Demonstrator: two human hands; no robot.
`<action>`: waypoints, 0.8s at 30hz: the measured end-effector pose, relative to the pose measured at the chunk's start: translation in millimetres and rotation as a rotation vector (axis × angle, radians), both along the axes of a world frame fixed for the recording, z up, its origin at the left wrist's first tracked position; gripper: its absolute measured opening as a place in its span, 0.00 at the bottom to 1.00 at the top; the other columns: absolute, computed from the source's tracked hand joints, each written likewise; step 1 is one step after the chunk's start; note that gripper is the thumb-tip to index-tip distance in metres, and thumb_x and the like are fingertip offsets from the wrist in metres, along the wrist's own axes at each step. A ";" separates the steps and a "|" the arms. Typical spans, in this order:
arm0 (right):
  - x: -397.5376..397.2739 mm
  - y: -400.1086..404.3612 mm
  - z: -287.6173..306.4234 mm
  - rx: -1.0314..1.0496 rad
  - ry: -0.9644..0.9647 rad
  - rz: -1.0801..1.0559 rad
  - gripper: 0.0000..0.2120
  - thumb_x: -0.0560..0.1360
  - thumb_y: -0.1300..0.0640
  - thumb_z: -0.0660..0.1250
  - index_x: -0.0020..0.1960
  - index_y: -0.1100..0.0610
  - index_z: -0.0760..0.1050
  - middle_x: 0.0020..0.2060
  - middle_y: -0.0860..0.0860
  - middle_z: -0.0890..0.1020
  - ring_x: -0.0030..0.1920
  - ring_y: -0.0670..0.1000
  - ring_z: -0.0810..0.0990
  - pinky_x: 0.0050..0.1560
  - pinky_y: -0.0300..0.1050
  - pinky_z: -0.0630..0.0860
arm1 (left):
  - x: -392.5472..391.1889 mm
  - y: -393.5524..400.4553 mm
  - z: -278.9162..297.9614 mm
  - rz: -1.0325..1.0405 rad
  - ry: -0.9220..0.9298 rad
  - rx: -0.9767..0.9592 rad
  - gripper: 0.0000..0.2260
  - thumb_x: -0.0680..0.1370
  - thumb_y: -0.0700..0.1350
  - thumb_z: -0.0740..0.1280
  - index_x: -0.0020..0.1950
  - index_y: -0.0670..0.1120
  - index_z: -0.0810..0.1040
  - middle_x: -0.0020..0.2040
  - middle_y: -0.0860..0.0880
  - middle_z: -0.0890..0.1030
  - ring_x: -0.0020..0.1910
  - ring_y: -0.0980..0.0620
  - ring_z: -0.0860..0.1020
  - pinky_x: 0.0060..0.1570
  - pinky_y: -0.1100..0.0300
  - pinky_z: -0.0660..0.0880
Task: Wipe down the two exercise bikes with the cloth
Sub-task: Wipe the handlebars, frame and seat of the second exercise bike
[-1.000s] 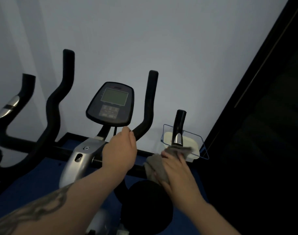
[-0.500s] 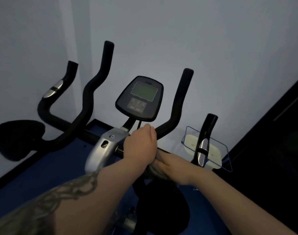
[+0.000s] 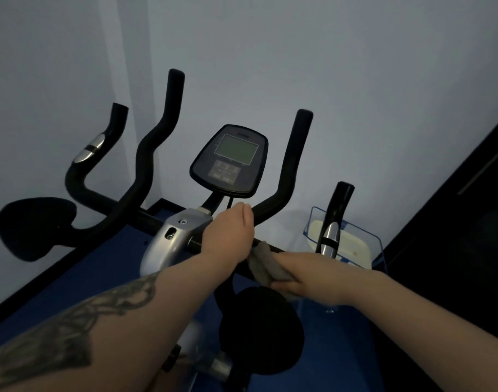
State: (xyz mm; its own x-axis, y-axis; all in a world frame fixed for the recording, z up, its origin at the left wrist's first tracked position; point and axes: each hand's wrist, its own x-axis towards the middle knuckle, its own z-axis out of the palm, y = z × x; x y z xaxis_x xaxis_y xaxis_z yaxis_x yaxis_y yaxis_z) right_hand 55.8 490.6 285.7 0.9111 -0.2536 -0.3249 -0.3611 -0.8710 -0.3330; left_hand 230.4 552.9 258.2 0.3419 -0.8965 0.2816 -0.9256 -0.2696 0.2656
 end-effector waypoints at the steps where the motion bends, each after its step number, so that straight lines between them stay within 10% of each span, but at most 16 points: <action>1: -9.1 -5.0 4.0 -0.079 0.010 0.035 0.06 0.80 0.45 0.60 0.51 0.45 0.65 0.45 0.42 0.74 0.47 0.46 0.75 0.49 0.43 0.71 | -0.5 0.1 -0.1 -0.001 -0.038 0.011 0.07 0.81 0.38 0.58 0.58 0.42 0.67 0.53 0.45 0.74 0.41 0.53 0.67 0.38 0.58 0.66; 5: -32.7 -19.7 -3.9 -0.501 -0.210 0.120 0.10 0.80 0.47 0.59 0.52 0.52 0.75 0.47 0.48 0.77 0.49 0.49 0.74 0.55 0.46 0.72 | -1.9 -0.3 -1.0 0.016 -0.036 0.014 0.07 0.80 0.37 0.59 0.57 0.43 0.67 0.52 0.46 0.73 0.39 0.53 0.67 0.37 0.59 0.66; 13: -37.6 21.1 -62.4 -0.563 -0.821 -0.431 0.18 0.79 0.50 0.61 0.67 0.55 0.73 0.60 0.52 0.75 0.61 0.51 0.72 0.60 0.47 0.72 | -2.6 -2.6 -3.0 0.033 -0.073 0.013 0.04 0.81 0.39 0.58 0.56 0.45 0.67 0.49 0.48 0.75 0.38 0.55 0.67 0.36 0.61 0.66; 18: -6.2 49.2 -69.5 0.076 -1.071 -1.140 0.26 0.79 0.50 0.63 0.75 0.52 0.60 0.71 0.49 0.67 0.67 0.47 0.70 0.64 0.40 0.67 | -1.9 -2.6 -4.0 0.041 -0.117 0.016 0.06 0.80 0.38 0.59 0.56 0.44 0.67 0.49 0.48 0.76 0.37 0.55 0.68 0.34 0.61 0.67; 24: -0.9 -20.1 -23.8 0.309 -1.015 -1.227 0.21 0.81 0.51 0.60 0.71 0.56 0.61 0.57 0.52 0.74 0.56 0.53 0.75 0.52 0.40 0.69 | -3.2 -1.4 -5.0 0.047 -0.110 0.013 0.04 0.81 0.38 0.58 0.55 0.45 0.67 0.47 0.48 0.75 0.36 0.55 0.68 0.33 0.61 0.67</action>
State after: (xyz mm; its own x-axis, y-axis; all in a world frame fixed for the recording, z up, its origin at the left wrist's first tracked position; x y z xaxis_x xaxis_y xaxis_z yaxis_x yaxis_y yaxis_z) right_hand 54.9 470.6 261.8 0.0810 -0.9937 0.0779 -0.2855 -0.0980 -0.9534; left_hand 227.1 551.4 253.2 0.3508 -0.8843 0.3081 -0.9354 -0.3157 0.1590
